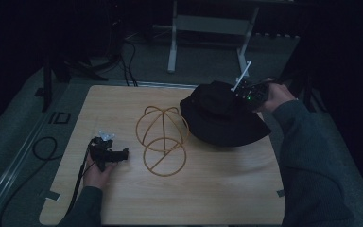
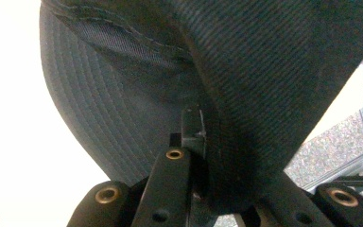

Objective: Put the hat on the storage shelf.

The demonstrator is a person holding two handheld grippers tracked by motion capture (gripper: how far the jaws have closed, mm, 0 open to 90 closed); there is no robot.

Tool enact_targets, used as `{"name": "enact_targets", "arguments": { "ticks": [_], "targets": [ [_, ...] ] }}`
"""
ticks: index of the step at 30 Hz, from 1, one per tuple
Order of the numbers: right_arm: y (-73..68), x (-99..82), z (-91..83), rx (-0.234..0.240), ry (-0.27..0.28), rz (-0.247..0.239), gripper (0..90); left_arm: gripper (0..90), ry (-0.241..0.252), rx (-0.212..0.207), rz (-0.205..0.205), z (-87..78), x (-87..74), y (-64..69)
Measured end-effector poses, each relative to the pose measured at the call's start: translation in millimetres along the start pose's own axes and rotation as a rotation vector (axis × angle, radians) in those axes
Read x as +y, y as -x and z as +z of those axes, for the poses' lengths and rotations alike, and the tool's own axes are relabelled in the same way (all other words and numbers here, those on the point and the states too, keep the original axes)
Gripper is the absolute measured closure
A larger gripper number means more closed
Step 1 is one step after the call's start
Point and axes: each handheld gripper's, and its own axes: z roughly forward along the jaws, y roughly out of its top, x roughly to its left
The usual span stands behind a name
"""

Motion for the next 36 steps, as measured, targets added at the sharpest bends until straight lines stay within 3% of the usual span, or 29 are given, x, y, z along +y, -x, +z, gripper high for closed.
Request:
{"name": "enact_targets", "arguments": {
  "ticks": [13,36],
  "targets": [
    [0.6,-0.3,-24.3,-0.033,-0.004,-0.018,87.8,1.5,-0.001,0.0,0.003,-0.1,0.0,-0.2],
    [4.3,-3.5,-70.1,-0.054,0.087,-0.018,87.8,1.5,0.0,0.0,0.001,0.0,-0.1,0.0]
  ]
}}
